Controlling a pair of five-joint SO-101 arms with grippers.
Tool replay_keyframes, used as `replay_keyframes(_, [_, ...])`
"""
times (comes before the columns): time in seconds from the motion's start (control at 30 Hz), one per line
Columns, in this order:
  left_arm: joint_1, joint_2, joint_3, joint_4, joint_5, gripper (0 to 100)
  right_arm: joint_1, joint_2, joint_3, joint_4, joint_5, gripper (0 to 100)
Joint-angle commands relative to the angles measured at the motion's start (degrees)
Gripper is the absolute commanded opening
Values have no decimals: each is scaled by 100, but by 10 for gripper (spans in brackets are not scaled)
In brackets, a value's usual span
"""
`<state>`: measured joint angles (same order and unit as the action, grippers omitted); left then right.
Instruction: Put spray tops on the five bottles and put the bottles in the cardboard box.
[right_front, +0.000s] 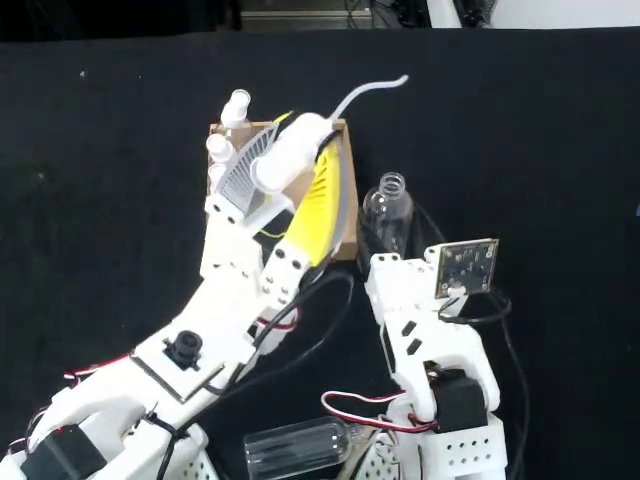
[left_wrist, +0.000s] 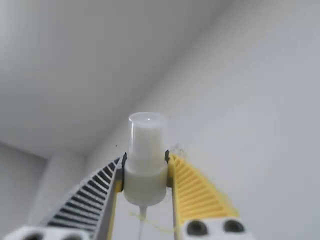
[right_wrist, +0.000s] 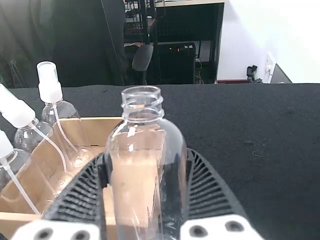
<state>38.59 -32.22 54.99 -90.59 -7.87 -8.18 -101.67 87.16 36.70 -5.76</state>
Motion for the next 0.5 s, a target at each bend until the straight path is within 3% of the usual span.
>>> replay_keyframes(0.0, [75,-185,145,-510,62,30,-53,-127,-22,-176,-9,11])
replay_keyframes(0.3, [356,-176,171,-545,62,30,-53,-127,-22,-176,-9,11])
replay_keyframes(0.37, [549,-176,180,79,35,30,-53,-127,-22,-176,-9,11])
replay_keyframes(0.47, [602,-185,-224,2136,18,30,-44,-127,-22,-176,-9,11])
